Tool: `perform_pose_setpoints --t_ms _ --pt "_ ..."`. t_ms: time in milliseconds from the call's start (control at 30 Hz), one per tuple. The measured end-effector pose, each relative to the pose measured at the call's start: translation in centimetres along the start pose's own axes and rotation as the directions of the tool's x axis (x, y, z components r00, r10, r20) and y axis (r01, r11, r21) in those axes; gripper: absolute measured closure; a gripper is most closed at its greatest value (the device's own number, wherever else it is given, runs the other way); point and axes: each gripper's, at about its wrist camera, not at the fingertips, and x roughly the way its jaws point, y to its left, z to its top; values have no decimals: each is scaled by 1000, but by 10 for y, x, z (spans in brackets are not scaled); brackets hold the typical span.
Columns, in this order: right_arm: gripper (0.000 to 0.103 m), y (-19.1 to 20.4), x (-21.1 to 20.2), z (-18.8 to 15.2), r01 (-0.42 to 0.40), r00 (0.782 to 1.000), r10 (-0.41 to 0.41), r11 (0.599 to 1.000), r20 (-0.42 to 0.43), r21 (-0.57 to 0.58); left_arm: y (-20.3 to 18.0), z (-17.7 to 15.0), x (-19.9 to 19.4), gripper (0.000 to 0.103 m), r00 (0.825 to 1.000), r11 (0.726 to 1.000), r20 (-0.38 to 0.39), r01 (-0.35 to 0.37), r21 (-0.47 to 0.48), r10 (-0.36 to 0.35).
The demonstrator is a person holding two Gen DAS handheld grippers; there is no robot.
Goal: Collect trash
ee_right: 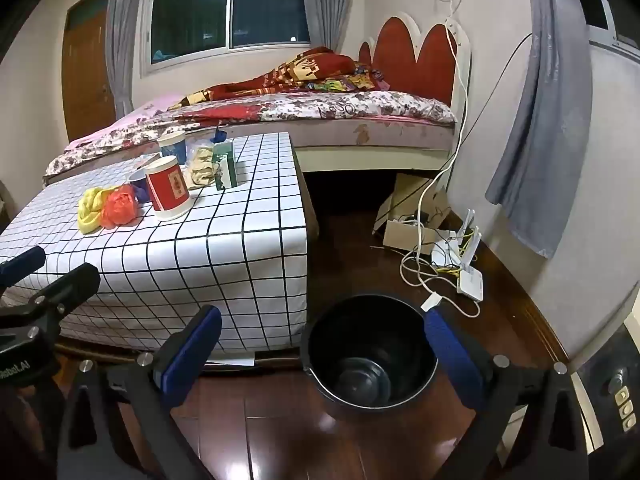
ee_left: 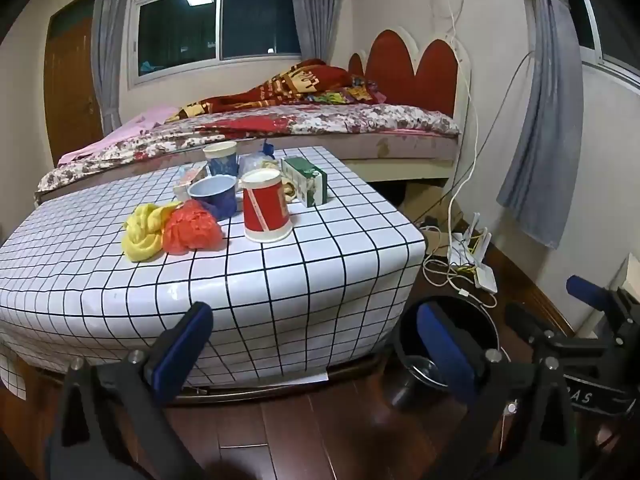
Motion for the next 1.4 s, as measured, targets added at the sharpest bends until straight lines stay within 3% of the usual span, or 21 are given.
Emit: perform_pose_setpoints --t_ms 1400 --pt "1 4 5 -3 8 1000 -8 1000 -9 -11 9 -5 3 1 1000 1000 -10 -10 -5 9"
